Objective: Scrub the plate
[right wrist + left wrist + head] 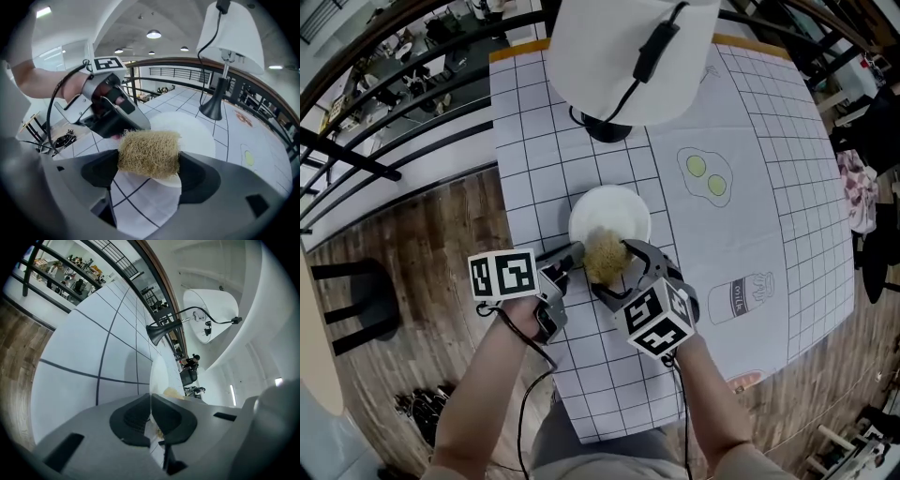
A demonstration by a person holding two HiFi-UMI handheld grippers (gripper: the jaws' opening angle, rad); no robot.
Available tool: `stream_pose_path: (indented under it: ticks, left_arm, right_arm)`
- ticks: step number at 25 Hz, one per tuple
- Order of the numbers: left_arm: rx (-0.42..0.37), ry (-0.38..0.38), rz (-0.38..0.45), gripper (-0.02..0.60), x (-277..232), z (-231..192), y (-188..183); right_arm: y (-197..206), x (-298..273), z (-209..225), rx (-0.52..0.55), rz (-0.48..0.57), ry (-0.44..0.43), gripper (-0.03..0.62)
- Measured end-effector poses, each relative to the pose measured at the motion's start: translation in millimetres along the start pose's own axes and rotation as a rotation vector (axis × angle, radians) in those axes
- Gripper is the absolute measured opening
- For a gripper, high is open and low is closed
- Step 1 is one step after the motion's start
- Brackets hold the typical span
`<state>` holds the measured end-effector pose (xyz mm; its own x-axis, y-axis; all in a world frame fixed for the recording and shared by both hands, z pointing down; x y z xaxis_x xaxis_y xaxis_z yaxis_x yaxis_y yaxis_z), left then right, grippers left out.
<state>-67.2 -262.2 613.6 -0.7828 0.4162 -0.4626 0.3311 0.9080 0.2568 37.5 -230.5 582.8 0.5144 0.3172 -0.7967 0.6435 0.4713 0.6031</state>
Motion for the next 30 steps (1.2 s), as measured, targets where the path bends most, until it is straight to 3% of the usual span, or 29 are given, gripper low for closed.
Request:
stream_pose_path:
  ticks: [9,14,21,27,30]
  left_arm:
    - [0.008,-0.014,-0.002,0.02,0,-1,0]
    - [0.011,-0.005,-0.008,0.02,0,-1,0]
    - [0.012,-0.011,-0.007,0.02,0,-1,-1]
    - [-0.026,-0.022,-0.002,0.026,-1,3,3]
    - [-0.081,-0.028,-0.009,0.048,-2,8,0]
  right_arm:
    - [5,-4,5,-0.068,-0.015,0.001,0.39]
    - [18,8,28,-0.145,-0.022,0.065,0.39]
    - [51,29,64,-0.17,-0.1,0.159,0.39]
    - [50,39,62,-0.262,-0.052,0.15,0.39]
    - [42,47,66,-0.283,0.003,0.16,0.39]
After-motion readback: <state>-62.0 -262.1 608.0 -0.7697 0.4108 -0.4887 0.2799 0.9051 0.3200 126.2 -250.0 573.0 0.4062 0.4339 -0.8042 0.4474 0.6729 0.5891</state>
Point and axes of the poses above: the fingertips, and each gripper's own axes: x backward along the fingers, z to its right, y out of its underside, the point moved 5 cm from there along x, backward along the fingers, and after that the axes turned 3 degrees about -x, right-handed, at the moved point
